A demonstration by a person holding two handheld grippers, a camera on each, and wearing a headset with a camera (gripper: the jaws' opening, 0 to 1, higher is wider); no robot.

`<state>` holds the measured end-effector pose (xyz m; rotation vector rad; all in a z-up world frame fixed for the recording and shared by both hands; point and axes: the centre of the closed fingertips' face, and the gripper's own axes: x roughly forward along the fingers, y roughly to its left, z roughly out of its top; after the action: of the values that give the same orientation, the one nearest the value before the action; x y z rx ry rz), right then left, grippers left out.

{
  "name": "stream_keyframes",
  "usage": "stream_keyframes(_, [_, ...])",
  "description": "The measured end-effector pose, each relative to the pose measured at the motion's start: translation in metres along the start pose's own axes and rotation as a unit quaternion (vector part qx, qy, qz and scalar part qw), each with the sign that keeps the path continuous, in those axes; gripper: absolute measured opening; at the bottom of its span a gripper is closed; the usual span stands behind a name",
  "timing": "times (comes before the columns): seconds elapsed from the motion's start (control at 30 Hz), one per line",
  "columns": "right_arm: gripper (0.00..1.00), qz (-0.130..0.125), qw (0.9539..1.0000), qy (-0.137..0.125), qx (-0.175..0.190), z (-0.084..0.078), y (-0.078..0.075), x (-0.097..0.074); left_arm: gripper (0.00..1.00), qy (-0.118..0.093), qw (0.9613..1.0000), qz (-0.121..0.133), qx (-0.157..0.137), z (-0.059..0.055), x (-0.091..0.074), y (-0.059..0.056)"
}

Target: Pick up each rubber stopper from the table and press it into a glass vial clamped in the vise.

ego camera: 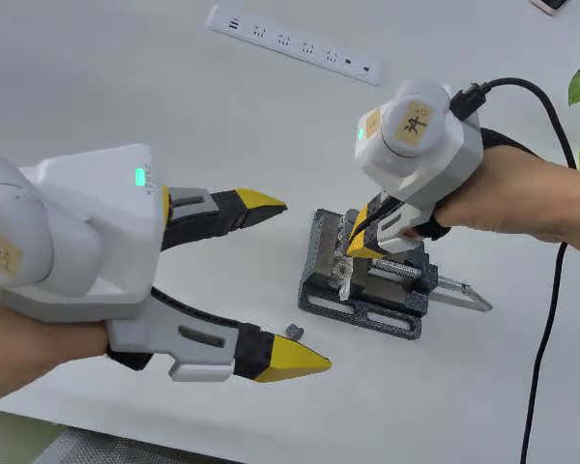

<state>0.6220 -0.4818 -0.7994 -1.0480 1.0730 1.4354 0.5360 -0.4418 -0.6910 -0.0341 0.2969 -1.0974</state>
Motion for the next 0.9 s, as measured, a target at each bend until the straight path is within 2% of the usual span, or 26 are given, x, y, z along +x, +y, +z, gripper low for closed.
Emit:
stream_keyframes(0.13, [0.02, -0.002, 0.9999, -0.011, 0.008, 0.000, 0.000, -0.001, 0.80, 0.003, 1.0000, 0.000, 0.001, 0.000, 0.000, -0.001])
stream_keyframes(0.2, [0.02, -0.002, 0.9995, -0.026, 0.016, 0.003, 0.001, -0.003, 0.80, 0.004, 1.0000, -0.001, 0.002, 0.000, 0.000, -0.002])
stream_keyframes(0.53, [0.07, -0.025, 0.9970, -0.063, 0.037, 0.001, 0.004, -0.022, 0.80, 0.012, 0.9999, -0.002, 0.006, 0.000, 0.000, -0.007])
stream_keyframes(0.77, [0.09, -0.050, 0.9907, -0.109, 0.065, 0.001, 0.005, -0.036, 0.79, 0.021, 0.9997, -0.007, 0.012, -0.001, 0.001, -0.010])
stream_keyframes(0.9, [0.13, -0.063, 0.9821, -0.151, 0.092, 0.003, 0.010, -0.044, 0.78, 0.028, 0.9994, -0.009, 0.016, -0.002, 0.000, -0.011])
